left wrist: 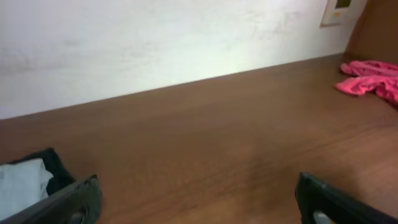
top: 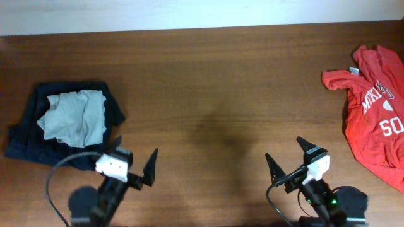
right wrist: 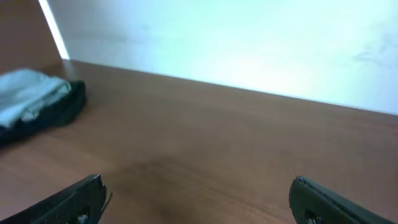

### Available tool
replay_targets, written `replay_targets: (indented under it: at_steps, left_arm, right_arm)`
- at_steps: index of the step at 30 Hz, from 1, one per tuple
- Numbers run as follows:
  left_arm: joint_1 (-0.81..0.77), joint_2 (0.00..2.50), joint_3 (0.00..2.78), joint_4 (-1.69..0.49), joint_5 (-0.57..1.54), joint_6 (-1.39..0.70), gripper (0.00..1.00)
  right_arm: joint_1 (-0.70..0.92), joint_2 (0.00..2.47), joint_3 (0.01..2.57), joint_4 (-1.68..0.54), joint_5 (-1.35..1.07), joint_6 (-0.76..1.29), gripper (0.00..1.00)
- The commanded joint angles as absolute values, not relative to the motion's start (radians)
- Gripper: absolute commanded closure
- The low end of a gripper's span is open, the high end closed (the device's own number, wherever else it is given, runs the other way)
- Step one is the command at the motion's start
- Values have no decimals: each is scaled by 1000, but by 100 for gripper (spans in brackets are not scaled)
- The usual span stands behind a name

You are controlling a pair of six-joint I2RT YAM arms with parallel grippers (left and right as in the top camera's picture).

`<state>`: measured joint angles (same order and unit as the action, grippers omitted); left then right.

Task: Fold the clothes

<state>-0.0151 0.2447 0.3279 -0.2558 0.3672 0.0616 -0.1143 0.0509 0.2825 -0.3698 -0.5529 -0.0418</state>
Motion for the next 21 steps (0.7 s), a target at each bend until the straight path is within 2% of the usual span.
replay_targets:
  at_steps: [1, 4, 8, 12, 15, 17, 21]
  left_arm:
    - [-19, 477, 540, -303, 378, 45, 1]
    - [-19, 662, 717, -398, 378, 45, 1]
    - [-19, 978, 1113, -701, 381, 45, 1]
    - [-20, 1194, 1436, -984, 533, 45, 1]
    - [-20, 1268, 1486, -1008, 558, 34, 1]
    - [-20, 1303, 1486, -1008, 558, 34, 1]
    - [-20, 1350, 1486, -1043, 550, 42, 1]
  right_arm:
    - [-112, 136, 407, -395, -558, 2, 1]
    - [-112, 252, 528, -485, -495, 2, 2]
    - [-112, 482, 746, -658, -464, 1, 2]
    - [-112, 688, 895, -756, -707, 2, 1]
    - [-112, 785, 925, -748, -828, -2, 2]
    - [-113, 845, 936, -756, -740, 43, 1]
    - [-120, 963, 1035, -893, -381, 233, 1]
